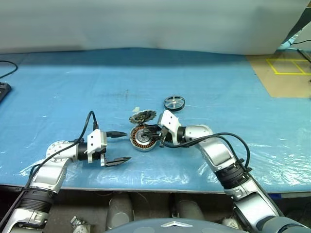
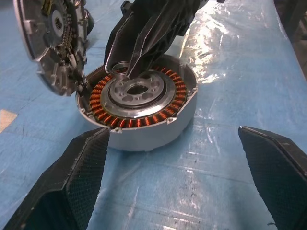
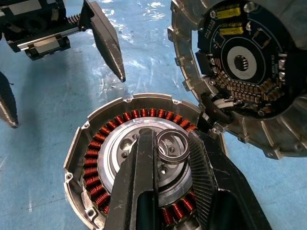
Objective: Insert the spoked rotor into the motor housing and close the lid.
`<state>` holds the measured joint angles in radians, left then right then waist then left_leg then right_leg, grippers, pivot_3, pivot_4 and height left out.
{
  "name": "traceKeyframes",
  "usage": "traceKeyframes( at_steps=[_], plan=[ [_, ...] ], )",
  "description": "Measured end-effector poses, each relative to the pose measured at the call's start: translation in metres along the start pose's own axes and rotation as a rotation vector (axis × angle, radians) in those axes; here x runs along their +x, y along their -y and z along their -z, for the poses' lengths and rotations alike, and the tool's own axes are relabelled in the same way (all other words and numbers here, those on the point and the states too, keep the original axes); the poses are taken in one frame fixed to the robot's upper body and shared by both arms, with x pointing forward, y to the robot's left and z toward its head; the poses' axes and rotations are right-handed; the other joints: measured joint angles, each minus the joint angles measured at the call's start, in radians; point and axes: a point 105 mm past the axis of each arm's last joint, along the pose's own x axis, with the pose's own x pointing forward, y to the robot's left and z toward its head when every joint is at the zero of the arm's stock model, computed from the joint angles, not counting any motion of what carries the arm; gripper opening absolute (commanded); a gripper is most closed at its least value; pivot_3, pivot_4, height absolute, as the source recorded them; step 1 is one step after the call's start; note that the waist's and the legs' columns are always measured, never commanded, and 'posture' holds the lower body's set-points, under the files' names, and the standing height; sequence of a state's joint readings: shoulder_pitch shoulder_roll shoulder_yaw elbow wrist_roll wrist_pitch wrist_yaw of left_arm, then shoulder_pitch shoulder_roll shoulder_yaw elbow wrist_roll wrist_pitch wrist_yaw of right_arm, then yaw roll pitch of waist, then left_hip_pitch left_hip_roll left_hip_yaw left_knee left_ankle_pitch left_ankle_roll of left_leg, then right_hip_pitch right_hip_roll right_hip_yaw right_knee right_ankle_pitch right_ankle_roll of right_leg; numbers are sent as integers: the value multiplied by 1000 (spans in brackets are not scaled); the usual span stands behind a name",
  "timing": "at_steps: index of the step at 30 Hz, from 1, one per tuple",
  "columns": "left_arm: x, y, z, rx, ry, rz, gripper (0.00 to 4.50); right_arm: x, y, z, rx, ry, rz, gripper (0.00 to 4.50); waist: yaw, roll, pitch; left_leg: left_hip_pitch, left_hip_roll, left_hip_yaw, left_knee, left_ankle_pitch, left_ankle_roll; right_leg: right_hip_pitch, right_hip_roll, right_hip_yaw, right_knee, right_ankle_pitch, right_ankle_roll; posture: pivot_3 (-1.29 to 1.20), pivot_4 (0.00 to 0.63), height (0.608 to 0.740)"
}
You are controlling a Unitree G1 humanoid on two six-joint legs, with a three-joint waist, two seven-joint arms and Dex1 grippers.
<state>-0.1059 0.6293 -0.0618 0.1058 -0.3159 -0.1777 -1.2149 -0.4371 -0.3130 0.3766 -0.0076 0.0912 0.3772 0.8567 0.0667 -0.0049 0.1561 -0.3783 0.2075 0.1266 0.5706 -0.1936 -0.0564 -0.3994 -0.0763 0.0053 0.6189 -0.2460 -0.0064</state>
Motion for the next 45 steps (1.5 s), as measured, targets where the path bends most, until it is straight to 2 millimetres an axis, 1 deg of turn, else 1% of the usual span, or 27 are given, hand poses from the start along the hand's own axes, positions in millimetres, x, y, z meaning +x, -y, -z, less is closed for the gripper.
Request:
traceKeyframes(
  at_steps=[21, 35, 39, 42, 45],
  plan=[
    [-1, -1, 2, 8, -6, -23, 4500, 2, -6, 2, 39, -13, -50, 555, 0, 0, 0, 0, 0, 0, 0, 0, 0, 0, 0, 0, 0, 0, 0, 0, 150, 740],
    [-3, 1, 15, 4, -15, -42, 4500, 6, -11, 1, 44, -8, -78, 555, 0, 0, 0, 0, 0, 0, 0, 0, 0, 0, 0, 0, 0, 0, 0, 0, 150, 740],
    [-3, 1, 16, 8, -15, -44, 4500, 6, -12, 0, 43, -6, -78, 1975, 0, 0, 0, 0, 0, 0, 0, 0, 0, 0, 0, 0, 0, 0, 0, 0, 150, 740],
    [-3, -1, 18, 8, -21, -48, 4500, 6, -12, 0, 38, -2, -77, 2885, 0, 0, 0, 0, 0, 0, 0, 0, 0, 0, 0, 0, 1, 0, 0, 0, 150, 740],
    [-3, -1, 20, 11, -25, -50, 4500, 6, -11, -1, 35, 0, -75, 2885, 0, 0, 0, 0, 0, 0, 0, 0, 0, 0, 0, 0, 1, 0, 0, 0, 150, 740]
  ],
)
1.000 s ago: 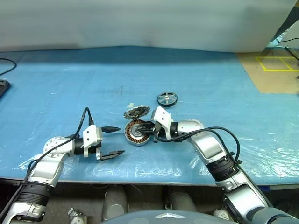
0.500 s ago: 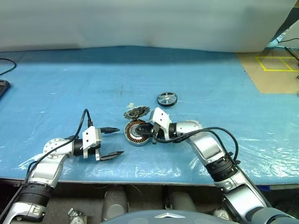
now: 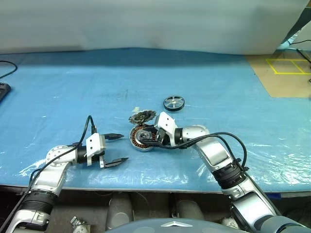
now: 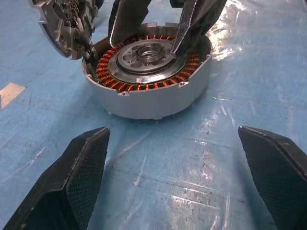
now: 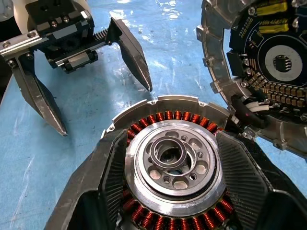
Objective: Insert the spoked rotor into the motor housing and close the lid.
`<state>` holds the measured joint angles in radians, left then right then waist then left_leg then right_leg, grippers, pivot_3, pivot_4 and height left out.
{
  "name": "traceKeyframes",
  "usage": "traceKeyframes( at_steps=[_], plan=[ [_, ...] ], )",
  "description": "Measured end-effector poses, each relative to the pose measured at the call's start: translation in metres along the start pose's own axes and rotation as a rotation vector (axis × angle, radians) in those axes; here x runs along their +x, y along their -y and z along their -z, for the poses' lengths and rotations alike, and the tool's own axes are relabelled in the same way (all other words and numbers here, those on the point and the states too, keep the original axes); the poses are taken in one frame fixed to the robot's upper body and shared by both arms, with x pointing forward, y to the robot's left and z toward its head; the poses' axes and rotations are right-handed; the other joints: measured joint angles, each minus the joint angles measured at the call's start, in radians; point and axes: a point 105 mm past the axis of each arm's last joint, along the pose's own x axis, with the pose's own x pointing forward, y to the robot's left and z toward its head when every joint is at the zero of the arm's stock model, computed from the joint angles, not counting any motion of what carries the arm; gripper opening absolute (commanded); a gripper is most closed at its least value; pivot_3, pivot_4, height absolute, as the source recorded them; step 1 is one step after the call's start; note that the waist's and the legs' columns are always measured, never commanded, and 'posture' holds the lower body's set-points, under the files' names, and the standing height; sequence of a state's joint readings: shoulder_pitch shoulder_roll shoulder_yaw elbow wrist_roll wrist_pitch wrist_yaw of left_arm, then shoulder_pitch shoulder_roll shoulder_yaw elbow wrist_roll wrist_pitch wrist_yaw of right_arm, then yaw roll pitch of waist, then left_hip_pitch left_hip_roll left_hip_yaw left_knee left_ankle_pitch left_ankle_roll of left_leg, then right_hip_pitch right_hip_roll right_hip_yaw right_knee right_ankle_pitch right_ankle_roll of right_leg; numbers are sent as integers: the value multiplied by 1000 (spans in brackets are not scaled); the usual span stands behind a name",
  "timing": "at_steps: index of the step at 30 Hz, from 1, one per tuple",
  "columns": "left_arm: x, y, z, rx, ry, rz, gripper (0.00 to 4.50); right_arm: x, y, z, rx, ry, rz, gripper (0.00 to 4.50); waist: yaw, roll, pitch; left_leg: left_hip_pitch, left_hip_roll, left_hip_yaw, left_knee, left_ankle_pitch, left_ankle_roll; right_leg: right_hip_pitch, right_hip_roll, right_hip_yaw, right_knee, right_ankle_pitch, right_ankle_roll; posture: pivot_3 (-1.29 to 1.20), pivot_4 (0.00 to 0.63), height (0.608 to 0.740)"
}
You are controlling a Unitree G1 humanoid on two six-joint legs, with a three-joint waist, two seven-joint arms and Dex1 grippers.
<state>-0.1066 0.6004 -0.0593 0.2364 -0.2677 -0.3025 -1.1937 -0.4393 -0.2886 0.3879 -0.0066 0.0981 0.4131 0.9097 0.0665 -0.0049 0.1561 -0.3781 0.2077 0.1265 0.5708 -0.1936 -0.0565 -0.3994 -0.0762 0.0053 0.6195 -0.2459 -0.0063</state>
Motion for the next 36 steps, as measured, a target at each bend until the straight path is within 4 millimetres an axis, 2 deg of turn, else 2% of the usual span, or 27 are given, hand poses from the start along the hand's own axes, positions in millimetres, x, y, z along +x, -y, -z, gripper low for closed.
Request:
traceKeyframes(
  at_steps=[5, 6, 8, 13, 36],
  plan=[
    [2, 2, 5, -8, 2, -2, 4500, 0, 1, 0, -6, 1, 2, 2885, 0, 0, 0, 0, 0, 0, 0, 0, 0, 0, 0, 0, 0, 0, 0, 0, 150, 740],
    [2, 2, 5, -4, 3, -2, 4500, 0, 1, 0, -7, 2, 2, 2711, 0, 0, 0, 0, 0, 0, 0, 0, 0, 0, 0, 0, 0, 0, 0, 0, 150, 740],
    [1, 2, 5, -1, 3, -3, 4500, 0, 1, 1, -7, 2, 2, 2264, 0, 0, 0, 0, 0, 0, 0, 0, 0, 0, 0, 0, 0, 0, 0, 0, 150, 740],
    [1, 2, 8, -5, 0, -6, 4500, 0, 2, -1, -14, 5, 0, 580, 0, 0, 0, 0, 0, 0, 0, 0, 0, 0, 0, 0, 0, 0, 0, 0, 150, 740],
    [0, 2, 11, -9, -12, -13, 4500, 2, 2, 1, -66, -15, -33, 580, 0, 0, 0, 0, 0, 0, 0, 0, 0, 0, 0, 0, 1, 0, 0, 0, 150, 740]
  ],
)
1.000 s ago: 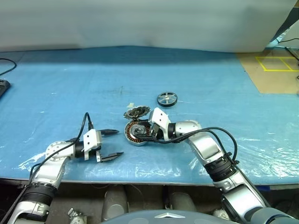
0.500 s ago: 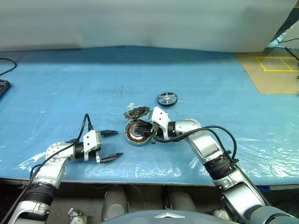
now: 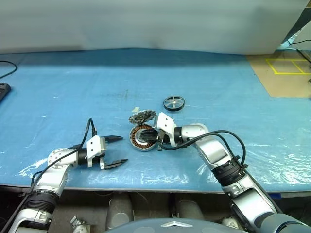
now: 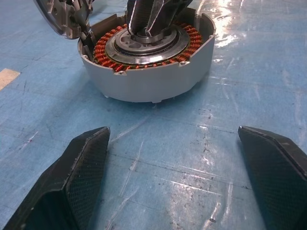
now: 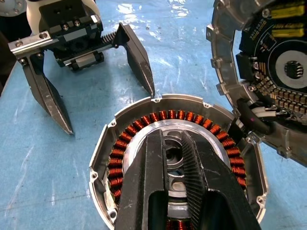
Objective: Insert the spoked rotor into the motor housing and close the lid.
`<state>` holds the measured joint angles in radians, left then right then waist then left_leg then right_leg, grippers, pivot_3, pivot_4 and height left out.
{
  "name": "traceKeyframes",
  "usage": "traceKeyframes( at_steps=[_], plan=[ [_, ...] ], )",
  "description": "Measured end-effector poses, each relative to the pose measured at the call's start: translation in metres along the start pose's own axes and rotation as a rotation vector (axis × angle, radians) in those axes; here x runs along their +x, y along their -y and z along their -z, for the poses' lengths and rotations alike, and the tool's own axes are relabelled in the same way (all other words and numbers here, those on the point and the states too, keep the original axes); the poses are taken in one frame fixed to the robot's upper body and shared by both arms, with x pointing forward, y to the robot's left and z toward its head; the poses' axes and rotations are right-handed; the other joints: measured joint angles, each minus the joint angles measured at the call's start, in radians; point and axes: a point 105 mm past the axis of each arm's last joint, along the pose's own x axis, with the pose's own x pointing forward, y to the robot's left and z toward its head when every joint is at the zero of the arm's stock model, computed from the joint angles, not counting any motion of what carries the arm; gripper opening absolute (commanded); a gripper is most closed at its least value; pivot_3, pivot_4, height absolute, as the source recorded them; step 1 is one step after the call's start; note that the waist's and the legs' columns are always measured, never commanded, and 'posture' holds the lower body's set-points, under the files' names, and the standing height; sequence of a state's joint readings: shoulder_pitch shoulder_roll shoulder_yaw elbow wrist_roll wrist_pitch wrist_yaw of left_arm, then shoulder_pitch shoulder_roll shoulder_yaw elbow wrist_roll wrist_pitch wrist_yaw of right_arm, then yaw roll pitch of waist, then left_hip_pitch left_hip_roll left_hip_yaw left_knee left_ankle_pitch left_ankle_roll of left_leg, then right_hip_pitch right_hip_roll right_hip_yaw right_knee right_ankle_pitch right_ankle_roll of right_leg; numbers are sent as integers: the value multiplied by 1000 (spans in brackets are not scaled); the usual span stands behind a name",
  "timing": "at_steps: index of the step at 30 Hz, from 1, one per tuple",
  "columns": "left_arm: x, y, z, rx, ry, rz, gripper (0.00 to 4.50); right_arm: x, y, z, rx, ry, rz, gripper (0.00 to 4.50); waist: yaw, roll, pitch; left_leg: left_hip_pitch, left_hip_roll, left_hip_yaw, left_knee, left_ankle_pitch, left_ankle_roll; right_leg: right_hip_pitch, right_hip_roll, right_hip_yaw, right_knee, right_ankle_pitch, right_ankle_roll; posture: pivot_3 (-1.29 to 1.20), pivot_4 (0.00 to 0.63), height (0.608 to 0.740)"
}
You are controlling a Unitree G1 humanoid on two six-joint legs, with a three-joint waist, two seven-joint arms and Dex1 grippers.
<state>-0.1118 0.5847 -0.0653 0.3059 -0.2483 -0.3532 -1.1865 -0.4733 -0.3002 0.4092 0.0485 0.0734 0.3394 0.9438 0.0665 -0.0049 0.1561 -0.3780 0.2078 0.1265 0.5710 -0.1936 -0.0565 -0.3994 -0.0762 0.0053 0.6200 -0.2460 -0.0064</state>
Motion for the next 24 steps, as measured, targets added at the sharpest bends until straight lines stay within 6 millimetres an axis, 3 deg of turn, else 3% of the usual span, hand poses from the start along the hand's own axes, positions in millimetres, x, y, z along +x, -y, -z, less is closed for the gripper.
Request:
traceKeyframes(
  at_steps=[24],
  plan=[
    [3, -1, -1, 3, -5, -9, 4500, -4, 10, 1, -64, -22, 26, 580, 0, 0, 0, 0, 0, 0, 0, 0, 0, 0, 0, 0, 0, 0, 0, 0, 150, 740]
  ],
)
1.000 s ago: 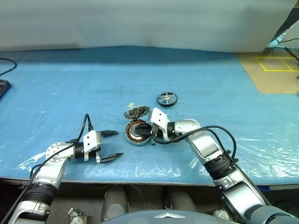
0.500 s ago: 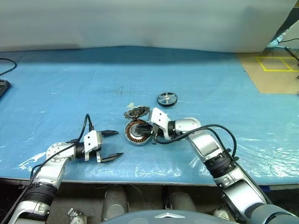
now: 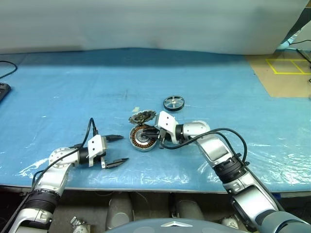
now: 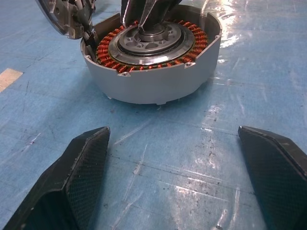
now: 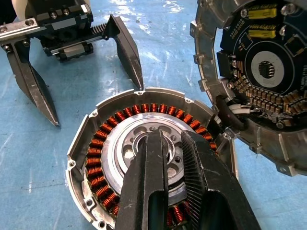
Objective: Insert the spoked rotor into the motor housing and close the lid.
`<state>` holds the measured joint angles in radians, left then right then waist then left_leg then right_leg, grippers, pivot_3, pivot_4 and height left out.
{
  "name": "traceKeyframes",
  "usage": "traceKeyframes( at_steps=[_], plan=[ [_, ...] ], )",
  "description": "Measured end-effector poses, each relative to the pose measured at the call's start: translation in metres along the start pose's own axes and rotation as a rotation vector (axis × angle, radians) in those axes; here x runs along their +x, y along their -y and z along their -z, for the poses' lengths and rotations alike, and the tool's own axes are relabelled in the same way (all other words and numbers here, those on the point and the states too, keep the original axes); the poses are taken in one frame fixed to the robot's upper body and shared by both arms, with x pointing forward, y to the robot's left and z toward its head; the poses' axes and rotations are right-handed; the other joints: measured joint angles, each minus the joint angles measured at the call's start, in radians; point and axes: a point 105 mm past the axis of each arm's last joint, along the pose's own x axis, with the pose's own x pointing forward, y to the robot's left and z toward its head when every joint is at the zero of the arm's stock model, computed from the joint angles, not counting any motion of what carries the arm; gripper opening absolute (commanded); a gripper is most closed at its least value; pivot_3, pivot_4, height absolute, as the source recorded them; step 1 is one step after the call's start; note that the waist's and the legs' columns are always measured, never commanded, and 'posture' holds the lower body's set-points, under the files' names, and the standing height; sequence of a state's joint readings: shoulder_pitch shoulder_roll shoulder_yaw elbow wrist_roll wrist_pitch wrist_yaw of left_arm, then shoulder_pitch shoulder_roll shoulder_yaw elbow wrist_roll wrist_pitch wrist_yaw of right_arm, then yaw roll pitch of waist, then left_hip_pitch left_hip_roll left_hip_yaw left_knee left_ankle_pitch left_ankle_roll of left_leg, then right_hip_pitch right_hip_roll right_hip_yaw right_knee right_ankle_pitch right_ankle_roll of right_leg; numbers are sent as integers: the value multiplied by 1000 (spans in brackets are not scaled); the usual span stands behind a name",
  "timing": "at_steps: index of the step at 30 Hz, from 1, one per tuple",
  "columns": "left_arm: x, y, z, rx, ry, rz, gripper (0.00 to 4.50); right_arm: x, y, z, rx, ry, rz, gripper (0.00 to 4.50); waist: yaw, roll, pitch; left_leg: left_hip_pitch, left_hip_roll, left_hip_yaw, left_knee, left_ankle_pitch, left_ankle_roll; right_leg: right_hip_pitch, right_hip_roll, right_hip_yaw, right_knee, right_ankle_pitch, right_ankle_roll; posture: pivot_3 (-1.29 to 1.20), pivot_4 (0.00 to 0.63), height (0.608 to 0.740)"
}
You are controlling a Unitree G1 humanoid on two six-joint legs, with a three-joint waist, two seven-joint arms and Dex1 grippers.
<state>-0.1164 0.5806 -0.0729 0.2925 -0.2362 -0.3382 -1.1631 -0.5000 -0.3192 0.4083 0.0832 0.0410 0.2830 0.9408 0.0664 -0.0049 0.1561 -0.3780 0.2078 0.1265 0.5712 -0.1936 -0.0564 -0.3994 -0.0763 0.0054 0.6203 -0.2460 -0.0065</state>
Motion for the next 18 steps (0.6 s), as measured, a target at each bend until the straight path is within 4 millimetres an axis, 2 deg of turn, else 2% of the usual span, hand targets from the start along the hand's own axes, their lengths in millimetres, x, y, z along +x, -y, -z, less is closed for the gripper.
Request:
traceKeyframes(
  at_steps=[14, 18],
  plan=[
    [4, -1, -10, 11, 9, -9, 4500, 2, 3, 0, -15, -4, -2, 580, 0, 0, 0, 0, 0, 0, 0, 0, 0, 0, 0, 0, 0, 0, 0, 0, 150, 740],
    [4, -1, -9, -1, 4, -14, 4500, -5, 3, -11, -44, 12, -10, 580, 0, 0, 0, 0, 0, 0, 0, 0, 0, 0, 0, 0, 0, 0, 0, 0, 150, 740]
  ],
)
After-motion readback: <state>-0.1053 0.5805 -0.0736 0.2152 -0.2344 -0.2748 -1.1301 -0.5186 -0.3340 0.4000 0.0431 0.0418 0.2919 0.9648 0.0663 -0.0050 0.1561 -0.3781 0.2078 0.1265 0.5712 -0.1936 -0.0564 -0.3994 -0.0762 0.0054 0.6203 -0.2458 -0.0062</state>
